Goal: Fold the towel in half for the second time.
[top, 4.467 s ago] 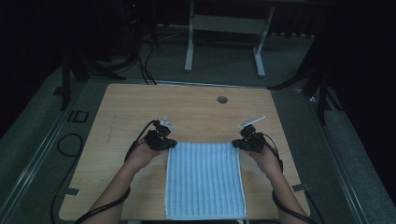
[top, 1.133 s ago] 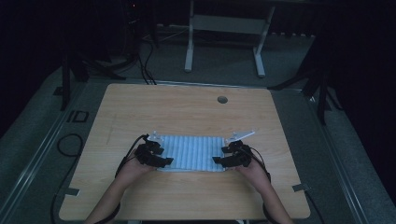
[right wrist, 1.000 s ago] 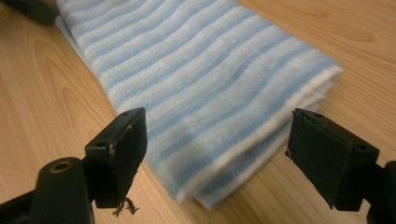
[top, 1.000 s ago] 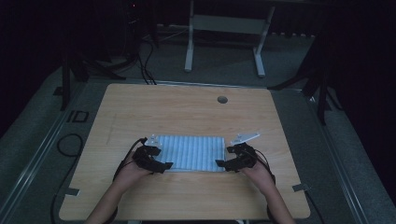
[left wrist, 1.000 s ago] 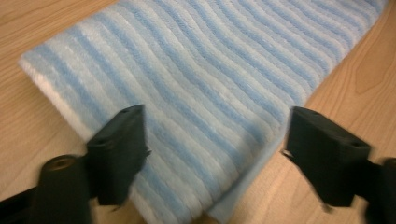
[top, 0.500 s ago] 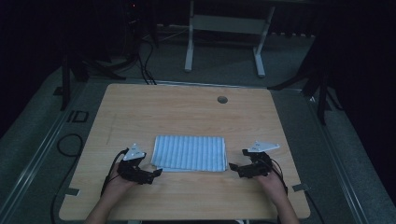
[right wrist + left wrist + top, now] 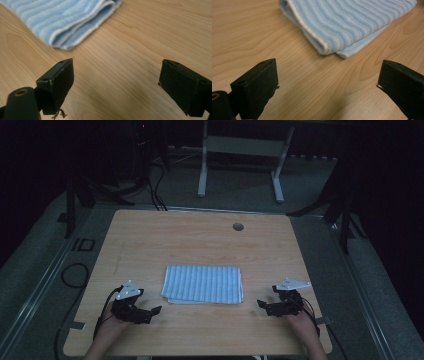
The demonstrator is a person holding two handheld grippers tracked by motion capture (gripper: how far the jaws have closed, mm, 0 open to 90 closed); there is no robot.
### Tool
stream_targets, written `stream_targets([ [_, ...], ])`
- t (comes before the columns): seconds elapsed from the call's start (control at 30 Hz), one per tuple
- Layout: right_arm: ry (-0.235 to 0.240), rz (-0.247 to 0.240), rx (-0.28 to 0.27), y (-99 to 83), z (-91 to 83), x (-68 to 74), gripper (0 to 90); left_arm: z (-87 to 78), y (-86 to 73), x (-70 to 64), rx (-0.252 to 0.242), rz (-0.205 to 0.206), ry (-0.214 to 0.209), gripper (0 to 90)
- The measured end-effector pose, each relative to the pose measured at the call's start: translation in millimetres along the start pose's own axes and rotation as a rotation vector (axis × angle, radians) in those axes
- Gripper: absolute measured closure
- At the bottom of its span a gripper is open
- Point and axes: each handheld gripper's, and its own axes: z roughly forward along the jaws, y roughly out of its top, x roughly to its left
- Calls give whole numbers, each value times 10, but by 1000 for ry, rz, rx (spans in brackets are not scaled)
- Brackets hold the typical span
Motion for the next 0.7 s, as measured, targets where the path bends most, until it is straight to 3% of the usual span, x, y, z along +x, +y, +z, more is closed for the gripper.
stream_targets([
  [0.2,-52,55,-54,-42,-137,-106,123,-97,-42,60,-30,-10,63,28],
  [0.37,-103,93,-79,-81,-208,-184,123,-129,-75,100,-68,-41,88,28],
  [0.6,-193,116,-91,-140,-234,-238,123,-147,-87,123,-83,-62,125,28],
  [0.7,-203,112,-92,-154,-213,-231,123,-152,-88,126,-87,-65,125,28],
])
